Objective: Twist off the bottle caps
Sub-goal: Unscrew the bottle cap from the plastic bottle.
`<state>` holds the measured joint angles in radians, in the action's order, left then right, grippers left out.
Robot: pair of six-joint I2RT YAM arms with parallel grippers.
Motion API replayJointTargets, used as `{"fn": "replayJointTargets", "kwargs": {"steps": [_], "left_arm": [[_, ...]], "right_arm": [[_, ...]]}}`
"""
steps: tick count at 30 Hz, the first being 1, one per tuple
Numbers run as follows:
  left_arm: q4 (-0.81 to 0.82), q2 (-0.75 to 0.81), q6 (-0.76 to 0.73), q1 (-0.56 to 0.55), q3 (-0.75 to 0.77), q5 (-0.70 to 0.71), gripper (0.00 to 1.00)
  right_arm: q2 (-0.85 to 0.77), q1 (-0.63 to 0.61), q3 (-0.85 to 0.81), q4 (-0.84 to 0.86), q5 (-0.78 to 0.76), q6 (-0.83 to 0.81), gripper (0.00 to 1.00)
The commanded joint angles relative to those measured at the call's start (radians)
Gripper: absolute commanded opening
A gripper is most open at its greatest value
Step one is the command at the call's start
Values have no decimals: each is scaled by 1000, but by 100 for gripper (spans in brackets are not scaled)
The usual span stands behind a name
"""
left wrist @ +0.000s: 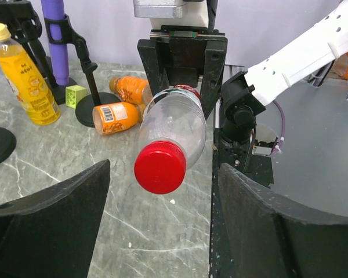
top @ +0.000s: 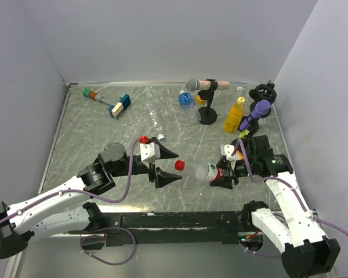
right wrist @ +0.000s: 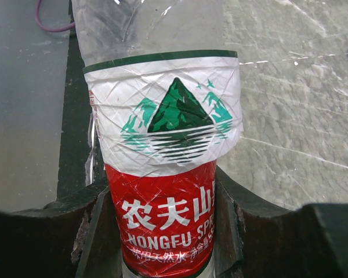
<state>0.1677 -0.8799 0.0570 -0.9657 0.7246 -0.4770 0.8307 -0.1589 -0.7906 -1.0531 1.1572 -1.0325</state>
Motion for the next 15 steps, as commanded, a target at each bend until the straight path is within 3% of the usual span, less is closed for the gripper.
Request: {"fn": "replayJointTargets", "kwargs": {"steps": [1, 7, 10, 13, 15], "left_arm": [[36, 1, 40, -1, 38, 20, 76], [50, 7, 69, -1, 32, 55, 67], [55, 12, 79, -1, 27, 60, 56], [50, 9, 89, -1, 29, 61, 44], [40, 1, 96, -1, 35, 58, 26]], "right_arm": [[4, 4, 1, -2, 53, -31, 31], [5, 4, 1, -1, 52, -29, 31], [8, 5, 1, -2, 50, -31, 31], [8, 4, -1, -2, 50, -29, 31], [7, 4, 2, -1, 49, -31, 31]]}}
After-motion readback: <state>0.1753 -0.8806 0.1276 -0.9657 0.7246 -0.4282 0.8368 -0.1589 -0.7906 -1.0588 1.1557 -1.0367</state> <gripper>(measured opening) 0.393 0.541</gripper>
